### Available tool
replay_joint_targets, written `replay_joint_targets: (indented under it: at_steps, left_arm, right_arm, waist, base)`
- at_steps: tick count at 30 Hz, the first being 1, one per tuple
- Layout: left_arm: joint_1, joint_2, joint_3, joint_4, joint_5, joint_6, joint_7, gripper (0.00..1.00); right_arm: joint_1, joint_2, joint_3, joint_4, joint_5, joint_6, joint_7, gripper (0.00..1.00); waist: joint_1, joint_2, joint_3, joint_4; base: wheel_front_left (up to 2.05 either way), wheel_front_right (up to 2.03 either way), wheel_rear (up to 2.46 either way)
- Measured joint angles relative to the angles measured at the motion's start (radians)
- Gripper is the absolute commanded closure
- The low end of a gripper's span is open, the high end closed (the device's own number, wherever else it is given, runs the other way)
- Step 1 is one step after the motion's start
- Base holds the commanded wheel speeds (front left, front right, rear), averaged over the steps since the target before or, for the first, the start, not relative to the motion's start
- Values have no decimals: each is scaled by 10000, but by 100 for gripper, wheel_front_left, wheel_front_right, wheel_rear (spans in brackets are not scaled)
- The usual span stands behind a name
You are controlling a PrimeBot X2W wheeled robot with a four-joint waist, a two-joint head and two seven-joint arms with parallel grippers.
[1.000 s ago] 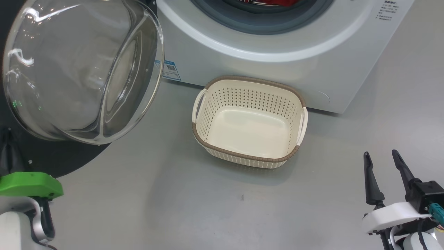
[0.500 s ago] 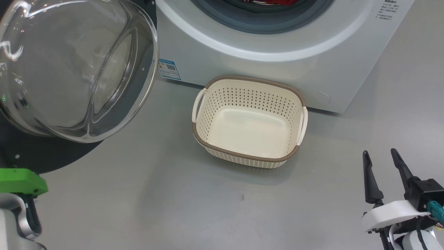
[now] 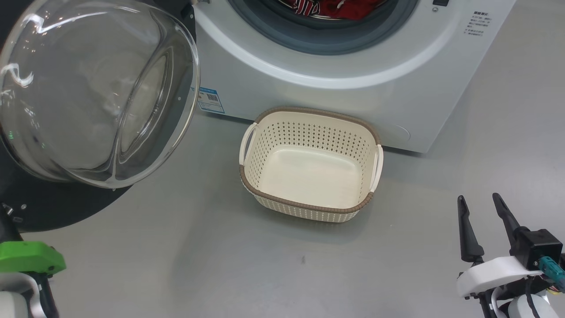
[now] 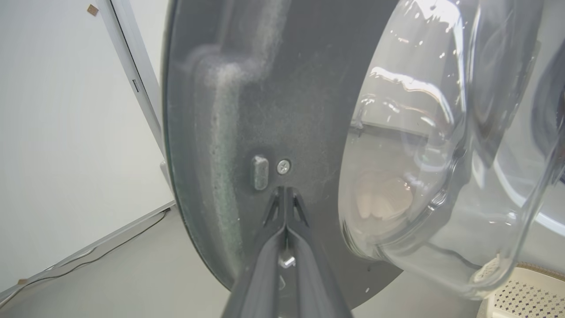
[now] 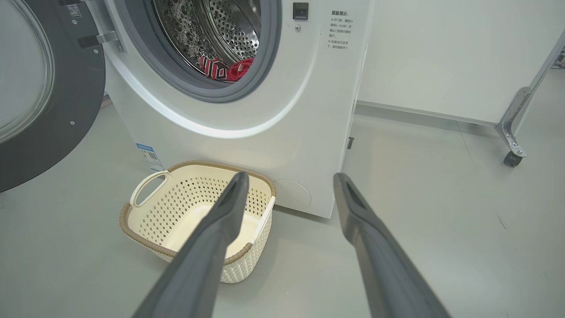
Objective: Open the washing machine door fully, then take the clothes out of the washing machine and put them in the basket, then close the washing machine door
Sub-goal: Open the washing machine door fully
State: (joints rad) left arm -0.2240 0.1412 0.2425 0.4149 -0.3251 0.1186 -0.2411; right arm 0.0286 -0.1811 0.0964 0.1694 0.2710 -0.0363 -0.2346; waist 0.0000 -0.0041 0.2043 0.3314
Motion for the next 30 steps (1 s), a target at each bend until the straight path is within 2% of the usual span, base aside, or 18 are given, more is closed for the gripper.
replay_joint_targets:
  at_steps: [8,17,30]
  left_arm:
    - [781,-418,-318,-968,221,-4,-81,100]
    - [1557,-604,-955,-2057,732,-111,-107,100]
    - [2322,-869,-2257,-2754,819,-849,-109,100]
  right_arm:
    - [11,100,-88,98,25,-15,-12,0]
    - [47,221,-159,123,31,-31,-88,0]
    - [44,418,299,84,-2,4,-92,0]
  waist:
    - [0,0,-223,-178]
    - [0,0,-520,-414]
    - [0,0,-769,-999]
  base:
    - [0,0,0]
    - [0,0,0]
    - [0,0,0]
